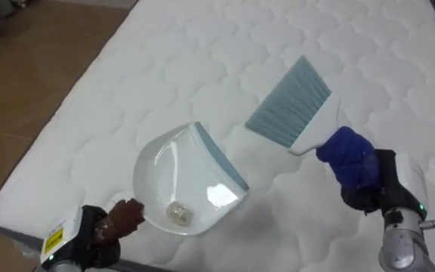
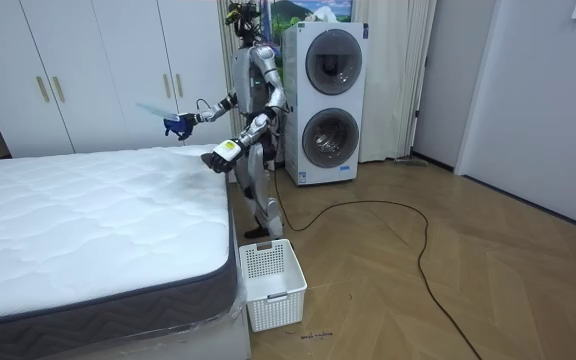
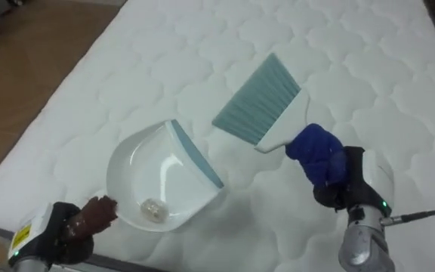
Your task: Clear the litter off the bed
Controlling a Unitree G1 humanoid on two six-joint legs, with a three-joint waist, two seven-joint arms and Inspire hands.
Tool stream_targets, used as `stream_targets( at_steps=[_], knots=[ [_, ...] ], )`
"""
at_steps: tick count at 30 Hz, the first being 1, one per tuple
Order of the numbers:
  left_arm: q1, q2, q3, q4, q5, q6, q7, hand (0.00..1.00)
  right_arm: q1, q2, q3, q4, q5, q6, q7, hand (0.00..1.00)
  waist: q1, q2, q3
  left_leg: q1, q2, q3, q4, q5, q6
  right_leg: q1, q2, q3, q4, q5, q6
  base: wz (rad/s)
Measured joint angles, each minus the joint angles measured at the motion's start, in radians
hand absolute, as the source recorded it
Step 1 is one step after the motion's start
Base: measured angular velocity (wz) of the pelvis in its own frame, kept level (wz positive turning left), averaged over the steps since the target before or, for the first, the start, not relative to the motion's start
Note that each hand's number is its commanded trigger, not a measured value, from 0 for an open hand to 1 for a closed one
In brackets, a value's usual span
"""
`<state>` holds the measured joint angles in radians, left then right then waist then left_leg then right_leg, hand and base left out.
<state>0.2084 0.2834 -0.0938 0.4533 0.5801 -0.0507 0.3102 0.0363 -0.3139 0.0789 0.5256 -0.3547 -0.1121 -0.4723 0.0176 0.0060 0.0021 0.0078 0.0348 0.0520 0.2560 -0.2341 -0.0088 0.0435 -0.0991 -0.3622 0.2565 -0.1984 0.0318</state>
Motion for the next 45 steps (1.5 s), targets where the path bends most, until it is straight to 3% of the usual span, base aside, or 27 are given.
stream_targets(
  at_steps=[2, 4, 6, 9, 12, 13, 14, 15, 16, 17, 19, 21, 22, 23, 24, 25, 26, 27, 28, 30, 32, 37, 40, 41, 42, 43, 45],
  knots=[
    [-0.001, 0.000, 0.000, -0.041, 0.001, -0.002, -0.018, 1.00, 0.023, 0.006, -0.019, -0.044, 0.000, 0.000, -0.015, 0.00, -0.027, -0.005, 0.0025, -0.020, -0.032, -0.101, 0.007, 0.005, 0.005, 0.044, -0.008, 0.006, -0.017, -0.015, 0.020, 1.43],
    [-0.001, 0.000, 0.000, -0.066, 0.000, -0.002, -0.018, 1.00, 0.023, 0.006, -0.025, -0.048, 0.001, 0.000, -0.024, 0.00, -0.041, -0.009, 0.0035, -0.037, -0.050, -0.149, 0.016, 0.021, 0.009, 0.070, -0.013, 0.019, -0.023, -0.018, 0.024, 1.54],
    [-0.001, 0.000, 0.001, -0.081, 0.000, -0.004, -0.018, 1.00, 0.024, 0.006, -0.026, -0.048, 0.001, 0.000, -0.029, 0.00, -0.034, -0.014, 0.0062, -0.036, -0.056, -0.149, 0.010, 0.036, 0.011, 0.085, -0.013, 0.039, -0.023, -0.018, 0.026, 1.15],
    [-0.002, 0.000, 0.017, -0.080, -0.002, -0.006, -0.018, 1.00, 0.023, 0.007, -0.023, -0.050, 0.004, -0.007, -0.029, 0.00, 0.026, -0.020, 0.0060, -0.039, -0.059, -0.200, 0.001, 0.045, 0.006, 0.086, -0.005, 0.056, -0.016, -0.019, 0.026, 0.55],
    [-0.002, 0.000, 0.023, -0.079, 0.003, -0.006, -0.020, 1.00, 0.018, 0.003, -0.024, -0.040, 0.005, -0.018, -0.025, 0.00, 0.073, -0.023, 0.0064, -0.052, -0.060, -0.325, -0.002, 0.054, -0.006, 0.063, 0.001, 0.059, 0.027, -0.031, 0.025, 0.38],
    [-0.002, 0.000, 0.030, -0.079, 0.003, -0.006, -0.020, 1.00, 0.011, 0.004, -0.022, -0.037, 0.004, -0.024, -0.017, 0.00, 0.096, -0.031, 0.0071, -0.061, -0.065, -0.396, 0.001, 0.056, -0.010, 0.042, 0.021, 0.104, -0.002, -0.055, 0.012, 0.00],
    [-0.004, -0.006, 0.055, -0.077, 0.004, -0.006, -0.020, 1.00, -0.002, 0.003, -0.015, -0.041, -0.001, -0.034, -0.012, 0.00, 0.101, -0.045, 0.0054, -0.102, -0.078, -0.440, 0.018, 0.055, -0.020, 0.025, 0.053, 0.132, -0.083, -0.037, -0.042, 0.14],
    [-0.005, -0.016, 0.065, -0.076, 0.004, -0.001, -0.023, 1.00, -0.005, -0.004, -0.012, -0.041, -0.001, -0.036, -0.013, 0.00, 0.099, -0.039, 0.0036, -0.128, -0.085, -0.436, 0.030, 0.057, -0.028, 0.027, 0.053, 0.090, -0.086, -0.022, -0.041, 0.83],
    [-0.011, -0.024, 0.070, -0.081, 0.005, -0.001, -0.037, 1.00, 0.004, -0.006, -0.019, -0.030, 0.001, -0.035, -0.020, 0.00, 0.063, -0.041, 0.0072, -0.157, -0.081, -0.337, 0.024, 0.078, -0.033, 0.032, 0.051, 0.003, -0.079, -0.014, -0.039, 1.38],
    [-0.016, -0.030, 0.060, -0.081, 0.000, -0.003, -0.048, 1.00, 0.009, -0.010, -0.030, -0.012, 0.004, -0.021, -0.022, 0.00, 0.046, -0.042, 0.0082, -0.155, -0.059, -0.106, -0.001, 0.103, 0.006, 0.040, 0.036, -0.058, -0.062, -0.015, -0.037, 1.41],
    [-0.025, -0.038, 0.043, -0.081, 0.000, -0.004, -0.060, 1.00, 0.001, -0.012, -0.045, 0.000, 0.006, -0.012, -0.030, 0.00, 0.044, -0.038, 0.0148, -0.153, -0.026, 0.132, -0.011, 0.135, 0.054, 0.012, 0.014, -0.108, 0.012, -0.023, -0.028, 0.83],
    [-0.024, -0.038, 0.037, -0.078, 0.001, -0.005, -0.061, 1.00, -0.021, -0.006, -0.045, 0.044, 0.004, -0.027, -0.034, 0.00, 0.041, -0.039, 0.0184, -0.163, -0.043, 0.088, 0.002, 0.144, 0.066, -0.019, 0.014, -0.083, 0.044, -0.044, -0.022, 0.60],
    [-0.031, -0.035, 0.042, -0.071, 0.001, -0.005, -0.061, 1.00, -0.013, 0.001, -0.045, 0.050, 0.003, -0.030, -0.036, 0.00, 0.032, -0.059, 0.0129, -0.195, -0.084, 0.023, 0.022, 0.146, 0.070, -0.008, 0.021, -0.036, -0.003, -0.067, -0.039, 1.09],
    [-0.045, -0.044, 0.045, -0.048, 0.001, -0.002, -0.061, 1.00, -0.005, 0.001, -0.048, 0.056, 0.005, -0.029, -0.036, 0.00, 0.012, -0.053, 0.0117, -0.229, -0.094, 0.005, 0.045, 0.148, 0.063, -0.010, 0.007, -0.094, -0.013, -0.062, -0.043, 1.23],
    [-0.048, -0.046, 0.046, -0.043, 0.001, -0.002, -0.062, 1.00, 0.002, 0.003, -0.051, 0.055, 0.005, -0.028, -0.037, 0.00, 0.003, -0.059, 0.0162, -0.247, -0.080, 0.032, 0.078, 0.141, 0.064, -0.009, -0.008, -0.149, -0.010, -0.068, -0.041, 1.00],
    [-0.047, -0.044, 0.045, -0.037, -0.001, -0.002, -0.064, 1.00, 0.019, 0.008, -0.054, 0.056, 0.004, -0.023, -0.039, 0.00, 0.008, -0.056, 0.0120, -0.261, -0.020, 0.141, 0.195, 0.073, 0.072, -0.001, -0.035, -0.252, 0.006, -0.074, -0.016, 0.40],
    [-0.047, -0.040, 0.051, -0.026, -0.005, -0.003, -0.064, 1.00, 0.019, 0.016, -0.051, 0.054, 0.002, -0.019, -0.038, 0.00, 0.025, -0.040, 0.0123, -0.248, 0.056, 0.201, 0.271, -0.013, 0.042, 0.016, -0.038, -0.325, 0.017, -0.071, -0.004, 0.14],
    [-0.049, -0.038, 0.054, -0.020, -0.006, -0.002, -0.064, 1.00, 0.017, 0.020, -0.049, 0.051, 0.003, -0.019, -0.038, 0.00, 0.027, -0.030, 0.0150, -0.252, 0.079, 0.203, 0.289, -0.047, 0.021, 0.023, -0.040, -0.346, 0.041, -0.074, 0.003, 0.11],
    [-0.063, -0.033, 0.054, 0.001, -0.005, -0.001, -0.063, 1.00, 0.010, 0.032, -0.049, 0.054, 0.007, -0.019, -0.037, 0.00, 0.025, -0.015, 0.0323, -0.268, 0.066, 0.162, 0.303, -0.063, 0.052, 0.012, -0.037, -0.342, 0.090, -0.085, 0.009, 0.62],
    [-0.070, -0.032, 0.041, 0.015, -0.002, 0.001, -0.063, 1.00, 0.013, 0.039, -0.050, 0.059, 0.014, -0.018, -0.037, 0.00, -0.020, -0.035, 0.0229, -0.276, 0.011, 0.101, 0.266, -0.037, 0.071, -0.034, -0.029, -0.222, 0.092, -0.087, -0.004, 0.89],
    [-0.070, -0.031, 0.033, 0.013, 0.000, -0.004, -0.063, 1.00, 0.014, 0.039, -0.052, 0.061, 0.032, -0.018, -0.037, 0.00, -0.016, -0.035, 0.0204, -0.259, -0.039, 0.076, 0.209, -0.002, 0.091, -0.083, -0.036, -0.122, 0.121, -0.074, -0.002, 0.54],
    [-0.072, -0.028, 0.062, 0.007, -0.001, -0.004, -0.044, 1.00, 0.015, 0.039, -0.041, 0.063, 0.045, -0.017, -0.039, 0.00, 0.021, -0.028, 0.0162, -0.271, -0.054, 0.070, 0.206, 0.007, 0.108, -0.105, -0.058, -0.112, 0.211, -0.078, 0.002, 0.20],
    [-0.097, -0.017, 0.057, 0.008, 0.001, -0.015, -0.046, 1.00, 0.013, 0.038, -0.029, 0.089, 0.107, -0.018, -0.052, 0.00, 0.006, -0.031, 0.0158, -0.272, -0.088, -0.013, 0.219, 0.002, 0.118, -0.164, -0.090, -0.083, 0.373, -0.072, -0.002, 0.67],
    [-0.109, -0.016, 0.055, 0.008, 0.000, -0.020, -0.046, 1.00, 0.025, 0.040, -0.029, 0.095, 0.125, -0.016, -0.052, 0.00, -0.005, -0.030, 0.0152, -0.271, -0.102, -0.065, 0.222, 0.000, 0.125, -0.213, -0.070, 0.001, 0.425, -0.085, 0.000, 0.86],
    [-0.111, -0.015, 0.055, 0.008, -0.002, -0.023, -0.045, 1.00, 0.032, 0.042, -0.029, 0.095, 0.127, -0.016, -0.052, 0.00, -0.010, -0.028, 0.0150, -0.270, -0.102, -0.083, 0.222, 0.001, 0.125, -0.235, -0.047, 0.045, 0.421, -0.091, -0.001, 0.91],
    [-0.114, -0.004, 0.048, 0.008, -0.005, -0.023, -0.044, 1.00, 0.038, 0.044, -0.022, 0.096, 0.130, -0.016, -0.052, 0.00, -0.022, -0.020, 0.0184, -0.269, -0.104, -0.121, 0.220, 0.005, 0.118, -0.277, -0.002, 0.116, 0.393, -0.093, -0.002, 1.01],
    [-0.116, 0.018, 0.028, 0.009, -0.003, -0.023, -0.045, 1.00, 0.043, 0.044, -0.022, 0.097, 0.137, -0.017, -0.054, 0.00, -0.056, -0.021, 0.0190, -0.270, -0.124, -0.179, 0.222, 0.014, 0.104, -0.322, 0.031, 0.177, 0.292, -0.078, -0.006, 1.13]
  ],
)
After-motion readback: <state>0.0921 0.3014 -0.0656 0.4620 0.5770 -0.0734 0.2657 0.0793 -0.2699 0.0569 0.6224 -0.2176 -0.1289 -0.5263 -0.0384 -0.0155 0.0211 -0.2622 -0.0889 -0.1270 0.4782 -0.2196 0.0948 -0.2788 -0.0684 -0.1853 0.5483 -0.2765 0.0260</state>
